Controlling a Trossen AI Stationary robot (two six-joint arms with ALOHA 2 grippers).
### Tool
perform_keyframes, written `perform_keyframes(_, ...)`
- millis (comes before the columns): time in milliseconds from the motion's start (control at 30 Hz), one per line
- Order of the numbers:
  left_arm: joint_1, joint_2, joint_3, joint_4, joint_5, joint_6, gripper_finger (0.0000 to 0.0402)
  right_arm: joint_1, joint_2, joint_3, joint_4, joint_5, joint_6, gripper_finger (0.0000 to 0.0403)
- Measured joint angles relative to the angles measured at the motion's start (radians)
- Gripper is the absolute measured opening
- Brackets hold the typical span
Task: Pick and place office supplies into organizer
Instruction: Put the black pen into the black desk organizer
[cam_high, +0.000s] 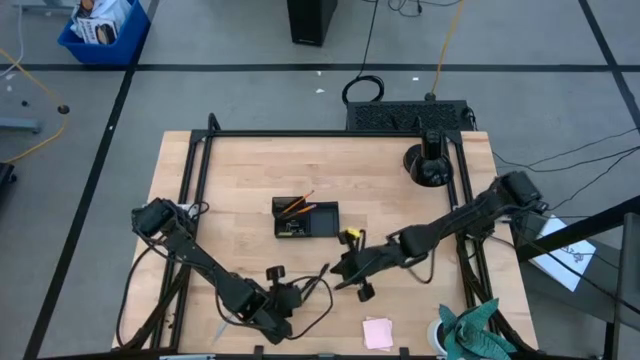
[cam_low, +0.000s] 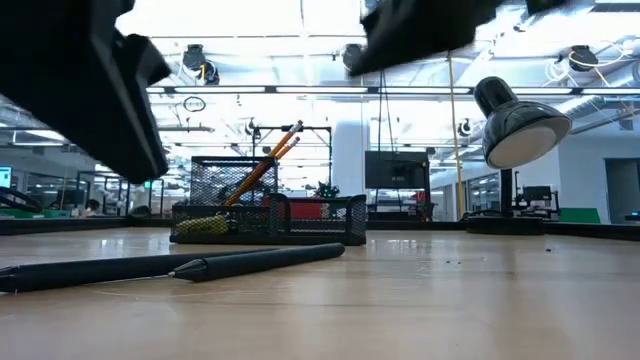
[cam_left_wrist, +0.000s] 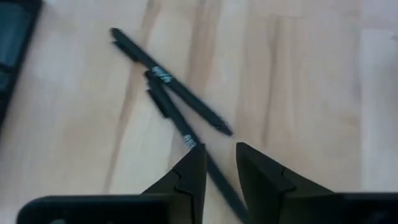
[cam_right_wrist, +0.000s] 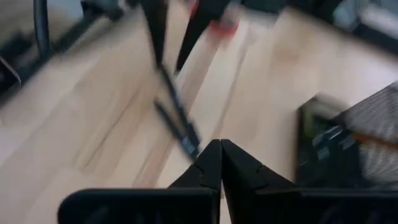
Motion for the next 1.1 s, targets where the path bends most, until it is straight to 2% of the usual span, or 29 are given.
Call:
perform_keyframes(100, 0.024, 0.000, 0.020, -0.001, 0.057, 0.007, 0.0117, -0.001, -0.057, 0.001, 0.005, 0.004, -0.040, 0.0012)
perform_keyframes(267, 0.073, 0.000, 0.021, -0.005, 0.092, 0.003, 0.0165, 0.019, -0.131, -0.007, 0.010, 0.014, -0.068, 0.0057)
perform_keyframes(467, 0.132, 0.000, 0.021, -0.057, 0.173, -0.044, 0.0199, 0.028, -0.215, -0.091, 0.003, 0.161, -0.062, 0.0085)
perform_keyframes(600, 0.155, 0.000, 0.021, -0.078, 0.206, -0.049, 0.0195, 0.029, -0.305, -0.162, 0.019, 0.231, -0.067, 0.0084)
perform_keyframes(900, 0.181, 0.058, 0.020, -0.045, 0.236, -0.044, 0.0164, 0.029, -0.509, -0.322, 0.056, 0.232, -0.022, 0.0074)
perform_keyframes(1100, 0.204, 0.090, 0.020, -0.043, 0.249, -0.042, 0.0152, 0.029, -0.594, -0.399, 0.159, 0.231, -0.031, 0.0073)
